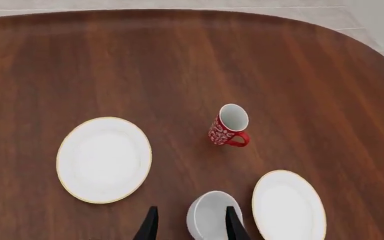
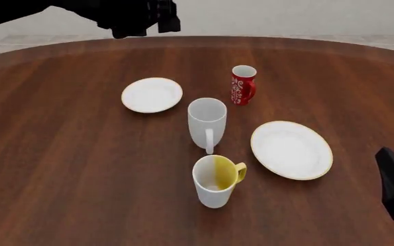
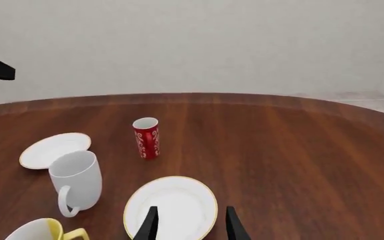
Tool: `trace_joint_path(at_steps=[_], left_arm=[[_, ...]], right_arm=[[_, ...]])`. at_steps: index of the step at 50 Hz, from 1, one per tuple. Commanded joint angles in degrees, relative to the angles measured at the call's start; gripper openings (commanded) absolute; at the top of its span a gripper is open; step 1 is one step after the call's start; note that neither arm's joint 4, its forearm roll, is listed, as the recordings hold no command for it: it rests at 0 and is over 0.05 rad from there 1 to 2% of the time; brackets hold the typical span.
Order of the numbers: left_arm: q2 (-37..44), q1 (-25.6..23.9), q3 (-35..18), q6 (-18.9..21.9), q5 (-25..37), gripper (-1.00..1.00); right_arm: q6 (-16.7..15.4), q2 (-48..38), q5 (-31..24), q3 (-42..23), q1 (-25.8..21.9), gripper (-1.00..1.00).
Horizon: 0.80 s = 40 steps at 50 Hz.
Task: Put the white mug on the left plate.
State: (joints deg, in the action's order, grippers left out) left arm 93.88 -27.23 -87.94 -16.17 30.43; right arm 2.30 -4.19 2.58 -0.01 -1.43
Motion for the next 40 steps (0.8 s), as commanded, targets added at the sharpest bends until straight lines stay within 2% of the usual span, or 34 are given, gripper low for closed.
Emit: trace_joint_path(at_steps=[1, 14, 27, 40], left_arm=[[0.71, -2.63, 1.64, 1.03, -0.93, 1.00], [0.37, -5.28, 3.57, 0.75, -1.41, 1.00], [1.74, -7.54, 4.38, -2.81, -2.27, 1.00], [1.00, -7.15, 7.25, -5.65, -3.68, 1.00]], right_arm=[[0.53, 0.91, -0.49, 0.00, 0.09, 1.00], [1.00, 1.74, -0.94, -0.01, 0.31, 1.00], [1.59, 3.05, -1.99, -0.02, 0.41, 1.00], [2.01, 3.85, -2.73, -0.01, 0.04, 1.00]])
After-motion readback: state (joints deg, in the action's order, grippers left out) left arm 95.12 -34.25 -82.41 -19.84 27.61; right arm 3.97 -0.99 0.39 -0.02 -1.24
